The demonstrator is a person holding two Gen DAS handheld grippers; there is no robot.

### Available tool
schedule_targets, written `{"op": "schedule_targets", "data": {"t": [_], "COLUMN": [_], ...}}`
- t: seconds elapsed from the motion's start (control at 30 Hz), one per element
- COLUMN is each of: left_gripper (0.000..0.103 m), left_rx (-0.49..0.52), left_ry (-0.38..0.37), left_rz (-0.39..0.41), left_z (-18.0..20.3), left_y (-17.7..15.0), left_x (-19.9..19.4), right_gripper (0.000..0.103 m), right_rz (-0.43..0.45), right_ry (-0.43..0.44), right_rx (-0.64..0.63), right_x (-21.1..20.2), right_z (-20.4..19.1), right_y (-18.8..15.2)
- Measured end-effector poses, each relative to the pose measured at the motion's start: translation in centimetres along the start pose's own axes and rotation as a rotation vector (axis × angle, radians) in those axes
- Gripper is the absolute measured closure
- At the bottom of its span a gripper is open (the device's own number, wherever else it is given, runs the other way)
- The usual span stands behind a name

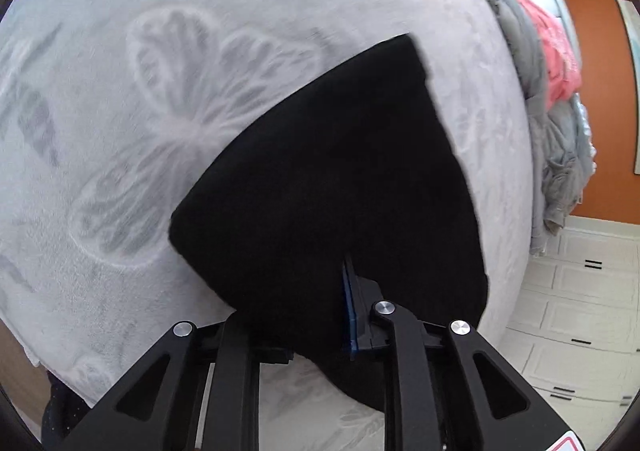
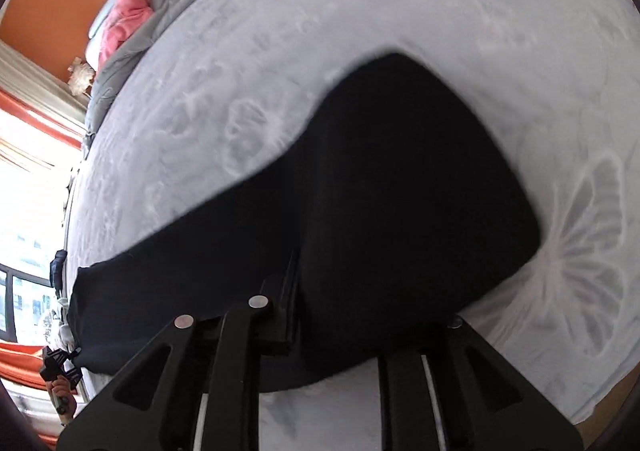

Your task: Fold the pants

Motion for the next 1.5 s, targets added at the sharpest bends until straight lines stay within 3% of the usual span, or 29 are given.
{"op": "schedule_targets", "data": {"t": [0.07, 0.1, 0.13, 0.27, 0.33, 0.47, 0.5, 0.53, 0.6, 0.63, 0.7, 0.8, 0.93, 1.07, 1.17, 1.23, 1.3, 1.33, 1.43, 1.5], "left_gripper": [0.083, 0.081, 0.081, 0.080, 0.082, 0.080, 0.071, 0.064, 0.062, 0.061, 0.061, 0.061, 0.050, 0.042, 0.042, 0.039, 0.035, 0.035, 0.035, 0.035], "left_rx": [0.068, 0.105, 0.133, 0.190, 0.222, 0.355, 0.411, 0.455, 0.514, 0.550, 0.604, 0.664, 0.728, 0.798, 0.850, 0.883, 0.917, 0.928, 0.949, 0.947], "left_ry": [0.025, 0.050, 0.072, 0.069, 0.077, 0.110, 0.102, 0.085, 0.028, 0.038, 0.083, 0.093, 0.115, 0.150, 0.177, 0.189, 0.200, 0.204, 0.222, 0.232], "left_rz": [0.039, 0.072, 0.108, 0.265, 0.408, 0.754, 0.793, 0.798, 0.752, 0.721, 0.672, 0.555, 0.462, 0.424, 0.404, 0.406, 0.405, 0.406, 0.405, 0.394], "left_z": [0.7, 1.1, 1.4, 2.4, 3.2, 6.4, 7.6, 8.7, 10.4, 11.2, 12.2, 13.0, 14.0, 15.1, 15.6, 15.9, 16.4, 16.5, 17.0, 17.2], "left_y": [-0.5, -0.9, -1.4, -3.8, -5.2, -8.6, -9.6, -10.6, -12.2, -12.9, -13.9, -15.6, -17.9, -20.7, -22.6, -23.5, -24.4, -24.7, -25.2, -25.2], "left_x": [-1.0, -1.5, -2.1, -5.5, -7.6, -11.9, -12.0, -11.7, -10.0, -8.6, -5.8, -1.8, 2.8, 6.3, 8.3, 9.2, 10.1, 10.5, 11.7, 12.4], "right_gripper": [0.076, 0.060, 0.052, 0.048, 0.091, 0.091, 0.088, 0.084, 0.067, 0.067, 0.062, 0.039, 0.038, 0.039, 0.039, 0.034, 0.027, 0.028, 0.028, 0.030], "right_rz": [0.047, 0.074, 0.110, 0.151, 0.229, 0.392, 0.399, 0.359, 0.210, 0.124, 0.187, 0.248, 0.224, 0.237, 0.173, 0.255, 0.353, 0.355, 0.275, 0.198], "right_ry": [0.056, 0.037, 0.039, 0.057, 0.047, -0.021, -0.071, -0.135, -0.216, -0.234, -0.126, -0.074, -0.011, -0.043, -0.324, -0.446, -0.367, -0.318, -0.244, -0.270], "right_rx": [0.073, 0.101, 0.117, 0.145, 0.149, -0.033, -0.088, -0.103, -0.056, -0.014, 0.061, 0.139, 0.170, 0.133, 0.047, -0.008, -0.039, -0.046, -0.120, -0.199], "right_x": [-1.1, -1.8, -2.3, -2.2, -3.0, -7.7, -7.9, -7.0, -3.6, -1.8, -2.4, -4.2, -2.7, -3.5, -5.0, -7.8, -9.2, -8.9, -5.8, -2.6], "right_z": [0.9, 1.4, 1.6, 2.1, 2.5, -1.3, -1.9, -1.5, 1.4, 3.2, 4.4, 5.3, 6.0, 5.0, 5.1, 4.8, 3.8, 3.4, 2.7, 2.2], "right_y": [0.2, 0.6, 0.9, 1.0, 1.6, 3.5, 3.6, 3.5, 2.5, 1.4, 0.6, 0.6, -0.2, -0.1, -0.7, -0.4, 0.7, 1.6, 4.5, 5.7]}}
Point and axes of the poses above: each gripper's, at about its wrist camera, not at the fingertips, and x roughly the way its jaws point, z to its right, y to its top, the point moved 6 cm from there along x, roughly the way its jaws point, and after that the axes turned 15 degrees about -x, right-handed, at the moved point
